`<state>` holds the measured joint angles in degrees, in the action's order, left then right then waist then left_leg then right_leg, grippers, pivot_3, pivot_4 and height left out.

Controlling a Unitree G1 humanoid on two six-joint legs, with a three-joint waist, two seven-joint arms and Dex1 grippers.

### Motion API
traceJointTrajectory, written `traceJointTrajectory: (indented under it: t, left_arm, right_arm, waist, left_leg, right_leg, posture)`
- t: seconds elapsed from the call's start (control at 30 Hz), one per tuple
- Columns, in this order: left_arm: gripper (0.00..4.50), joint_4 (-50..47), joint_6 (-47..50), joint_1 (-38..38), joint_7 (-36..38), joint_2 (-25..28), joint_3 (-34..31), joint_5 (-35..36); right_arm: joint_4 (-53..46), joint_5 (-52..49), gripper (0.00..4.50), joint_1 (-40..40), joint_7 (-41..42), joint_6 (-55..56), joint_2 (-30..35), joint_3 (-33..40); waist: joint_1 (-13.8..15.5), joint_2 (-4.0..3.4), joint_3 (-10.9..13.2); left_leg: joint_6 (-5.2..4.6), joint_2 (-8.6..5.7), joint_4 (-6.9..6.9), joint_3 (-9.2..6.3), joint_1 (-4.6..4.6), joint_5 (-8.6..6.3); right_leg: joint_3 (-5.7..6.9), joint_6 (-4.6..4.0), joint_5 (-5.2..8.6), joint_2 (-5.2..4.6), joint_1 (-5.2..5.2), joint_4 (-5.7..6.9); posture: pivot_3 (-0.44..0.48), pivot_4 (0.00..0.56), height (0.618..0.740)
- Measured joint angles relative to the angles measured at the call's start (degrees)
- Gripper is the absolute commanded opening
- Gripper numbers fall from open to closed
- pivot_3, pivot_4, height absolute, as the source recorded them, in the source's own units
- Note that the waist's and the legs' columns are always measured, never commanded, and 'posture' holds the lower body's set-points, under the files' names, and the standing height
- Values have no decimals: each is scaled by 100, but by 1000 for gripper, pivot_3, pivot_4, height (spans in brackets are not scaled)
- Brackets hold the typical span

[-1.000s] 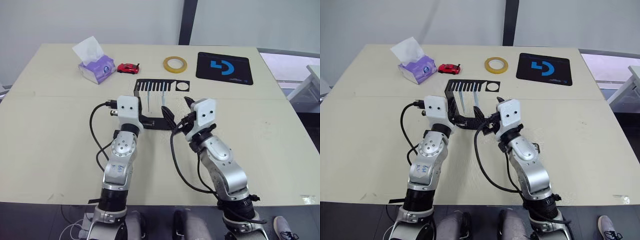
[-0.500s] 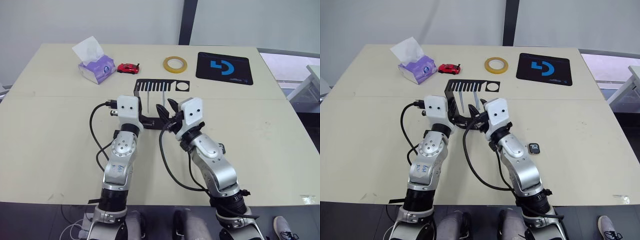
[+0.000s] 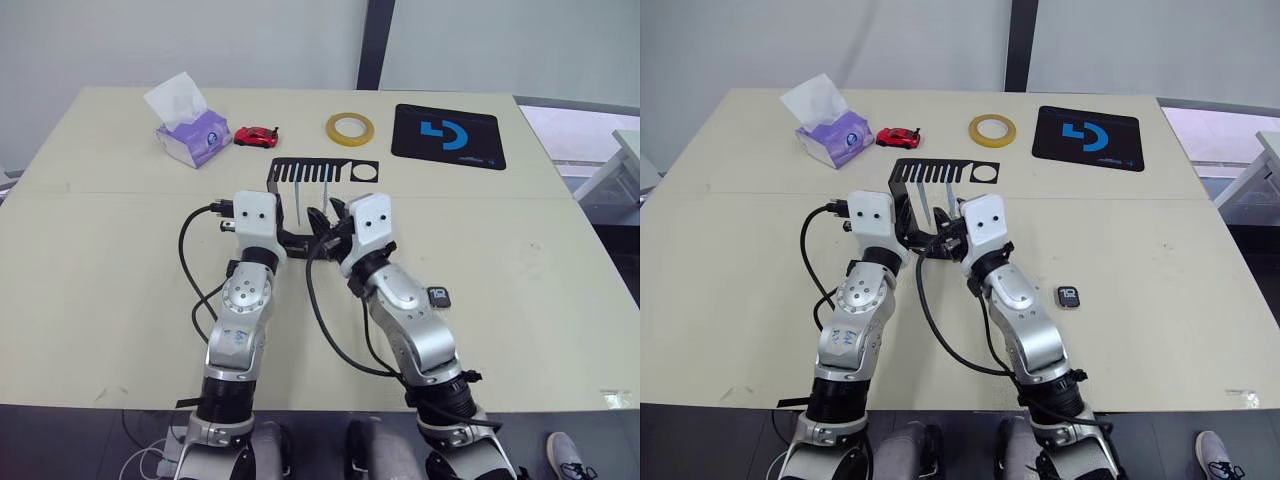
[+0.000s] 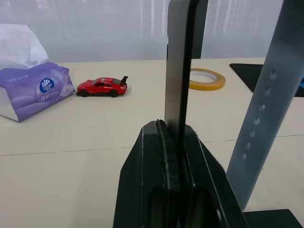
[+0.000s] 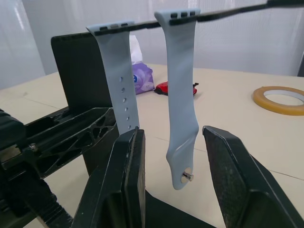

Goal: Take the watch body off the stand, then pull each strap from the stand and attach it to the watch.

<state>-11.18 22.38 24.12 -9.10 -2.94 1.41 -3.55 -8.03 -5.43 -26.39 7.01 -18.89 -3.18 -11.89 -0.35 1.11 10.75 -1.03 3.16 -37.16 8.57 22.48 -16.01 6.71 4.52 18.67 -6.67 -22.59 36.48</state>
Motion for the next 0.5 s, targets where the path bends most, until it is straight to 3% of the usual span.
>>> traceJointTrajectory:
  t: [0.1,0.2,0.27,0.3,0.5]
  left_arm:
    - [0,-14,18,0,0,1,-3,0]
    - [0,-32,34,-1,0,2,-15,0]
    - [0,-39,47,-1,1,2,-18,0]
    - [0,-42,53,-1,1,1,-18,0]
    - [0,-83,85,-7,13,-8,-18,4]
  right_arm:
    - [149,29,2127,-29,-159,87,-74,125]
    - [190,87,1370,-41,-205,202,-106,160]
    - [221,98,311,-87,-205,289,-115,157]
    - [245,101,31,-126,-200,332,-121,153]
    - [345,137,31,-156,-80,530,-122,99]
  waist:
    - [-4,0,0]
    - [-12,0,0]
    - [-15,0,0]
    - [-17,0,0]
    - [-33,0,0]
  left_leg:
    - [0,0,0,0,0,0]
    - [1,1,2,0,1,0]
    - [1,1,2,0,2,0]
    - [1,1,2,0,1,0]
    - [2,1,3,0,7,0]
  right_leg:
    - [0,0,0,0,-1,0]
    - [-1,0,0,1,-3,0]
    - [-1,0,0,1,-3,0]
    - [-1,0,0,1,-3,0]
    - [0,0,0,0,-7,0]
  posture:
    - [0,150,740]
    - [0,150,740]
    - [0,150,740]
    - [0,150,740]
    - [0,150,740]
